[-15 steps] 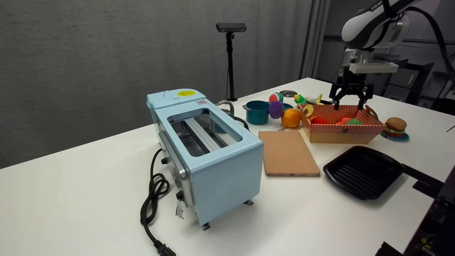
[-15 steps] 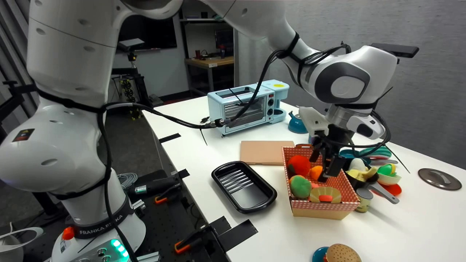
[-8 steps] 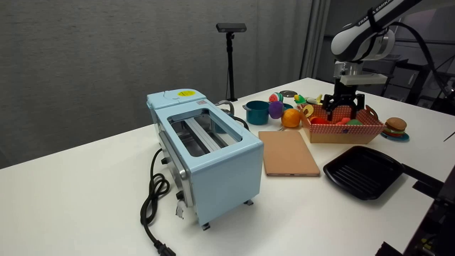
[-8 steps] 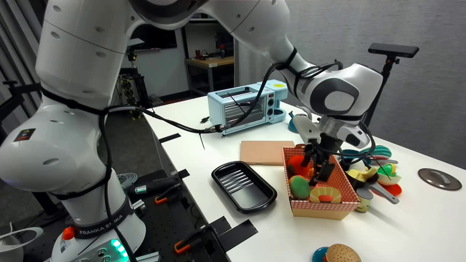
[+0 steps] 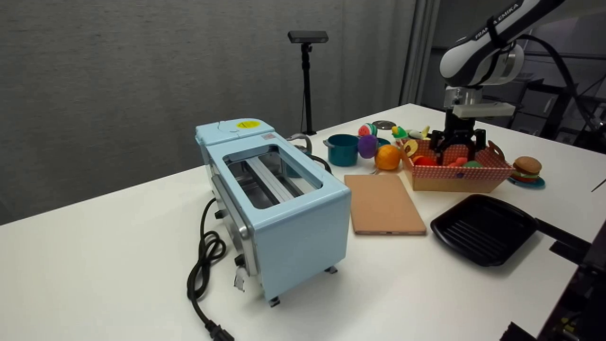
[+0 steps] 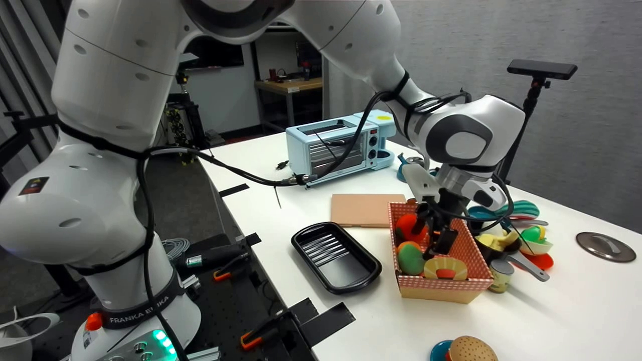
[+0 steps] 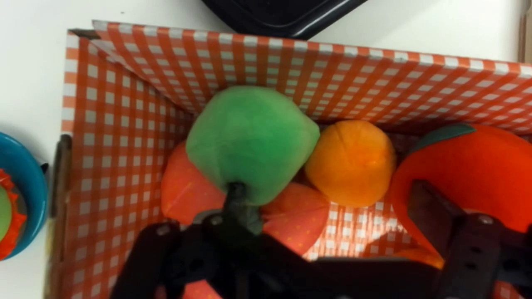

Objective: Place the pear plush toy on the oven tray

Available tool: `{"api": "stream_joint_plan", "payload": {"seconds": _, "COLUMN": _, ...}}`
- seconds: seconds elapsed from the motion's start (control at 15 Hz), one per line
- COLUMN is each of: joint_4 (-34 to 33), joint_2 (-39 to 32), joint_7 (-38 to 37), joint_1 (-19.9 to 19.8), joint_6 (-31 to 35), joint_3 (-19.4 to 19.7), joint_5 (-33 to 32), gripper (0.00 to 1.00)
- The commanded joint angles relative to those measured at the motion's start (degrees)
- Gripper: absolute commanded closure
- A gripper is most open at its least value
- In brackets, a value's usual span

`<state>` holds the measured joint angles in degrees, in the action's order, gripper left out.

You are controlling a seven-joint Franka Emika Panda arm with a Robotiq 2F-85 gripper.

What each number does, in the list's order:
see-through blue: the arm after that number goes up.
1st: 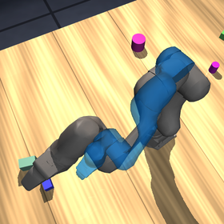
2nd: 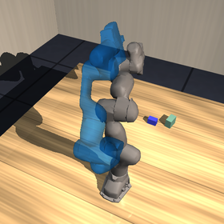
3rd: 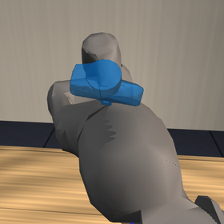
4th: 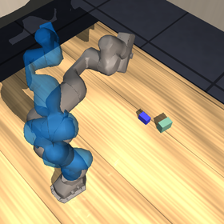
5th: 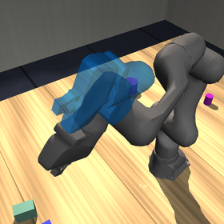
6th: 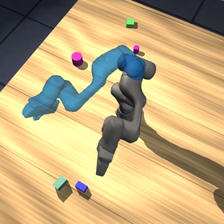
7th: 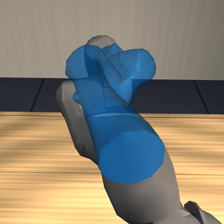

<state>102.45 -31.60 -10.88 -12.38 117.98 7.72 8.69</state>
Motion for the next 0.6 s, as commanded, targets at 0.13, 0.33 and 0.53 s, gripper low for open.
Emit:
{"api": "stream_joint_plan", "payload": {"seconds": 0.13, "joint_4": 7.25, "joint_2": 5.08, "joint_7": -1.43, "joint_1": 1.84, "joint_6": 0.12, "joint_3": 0.20, "joint_5": 0.54, "gripper": 0.00}}
{"api": "stream_joint_plan", "payload": {"seconds": 0.33, "joint_4": 13.52, "joint_2": 8.78, "joint_7": -2.32, "joint_1": 3.47, "joint_6": 1.25, "joint_3": 0.28, "joint_5": -0.05, "gripper": 0.00}}
{"api": "stream_joint_plan", "payload": {"seconds": 0.53, "joint_4": 18.92, "joint_2": 12.53, "joint_7": -2.97, "joint_1": 4.79, "joint_6": 1.96, "joint_3": 0.42, "joint_5": -0.70, "gripper": 0.00}}
